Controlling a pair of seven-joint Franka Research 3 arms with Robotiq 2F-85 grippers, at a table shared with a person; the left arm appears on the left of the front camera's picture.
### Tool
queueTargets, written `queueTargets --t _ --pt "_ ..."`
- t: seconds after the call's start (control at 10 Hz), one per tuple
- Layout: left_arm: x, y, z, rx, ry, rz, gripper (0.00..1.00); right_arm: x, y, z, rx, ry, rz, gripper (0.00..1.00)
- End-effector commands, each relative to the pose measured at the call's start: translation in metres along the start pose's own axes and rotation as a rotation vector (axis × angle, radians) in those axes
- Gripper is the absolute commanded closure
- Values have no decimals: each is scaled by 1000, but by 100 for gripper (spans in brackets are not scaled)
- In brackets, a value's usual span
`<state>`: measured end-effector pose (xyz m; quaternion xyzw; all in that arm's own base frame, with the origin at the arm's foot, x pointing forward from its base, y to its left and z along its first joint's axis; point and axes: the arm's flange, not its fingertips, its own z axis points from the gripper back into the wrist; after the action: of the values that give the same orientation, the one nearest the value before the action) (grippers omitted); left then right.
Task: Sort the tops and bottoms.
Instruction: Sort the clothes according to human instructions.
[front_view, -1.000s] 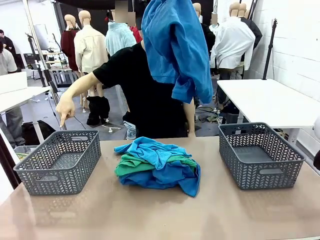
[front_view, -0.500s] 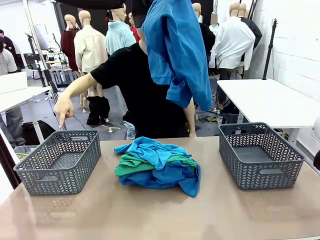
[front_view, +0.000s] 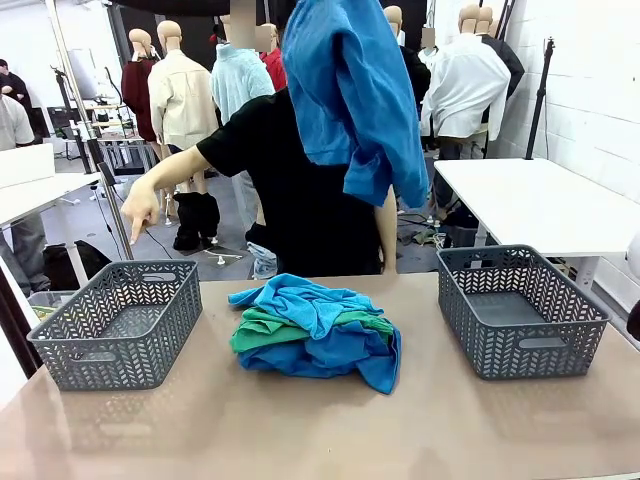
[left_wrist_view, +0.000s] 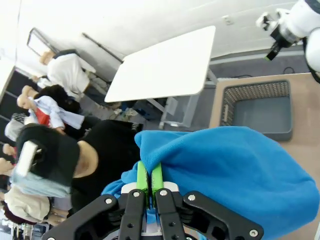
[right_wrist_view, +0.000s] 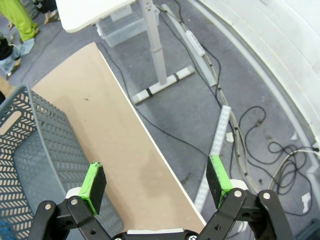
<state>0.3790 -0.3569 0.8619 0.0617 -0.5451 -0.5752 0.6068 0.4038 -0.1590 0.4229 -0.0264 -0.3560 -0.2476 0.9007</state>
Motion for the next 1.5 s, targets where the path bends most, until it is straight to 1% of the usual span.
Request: queueTargets --t 0.0,0.1,0.2,0.4,0.5,0.6,0.8,0.9,1.0,1.1,1.2,1.3,1.4 --pt "-43 37 49 203 48 4 100 0 1 2 -5 1 6 0" --pt "-69 47 70 282 89 22 100 0 1 2 -5 1 6 0" --pt "-99 53 88 320 145 51 100 0 1 2 -5 1 6 0" --pt "-161 48 111 357 277 81 100 0 1 2 -5 1 6 0" --pt "-188 39 126 372 350 110 100 0 1 2 -5 1 6 0" --pt "-211 38 134 378 376 144 100 0 1 2 -5 1 6 0" --pt "-256 29 136 338 417 244 100 0 1 2 -5 1 6 0" --pt "-281 27 133 310 450 316 100 0 1 2 -5 1 6 0" --pt "-303 30 129 244 418 393 100 0 1 2 -5 1 6 0" --pt "-322 30 124 219 439 415 100 0 1 2 -5 1 6 0" --pt "-330 26 120 177 456 417 100 0 1 2 -5 1 6 0" --pt "-330 25 118 131 440 401 100 0 1 2 -5 1 6 0" --pt "-324 25 114 104 458 352 100 0 1 2 -5 1 6 0"
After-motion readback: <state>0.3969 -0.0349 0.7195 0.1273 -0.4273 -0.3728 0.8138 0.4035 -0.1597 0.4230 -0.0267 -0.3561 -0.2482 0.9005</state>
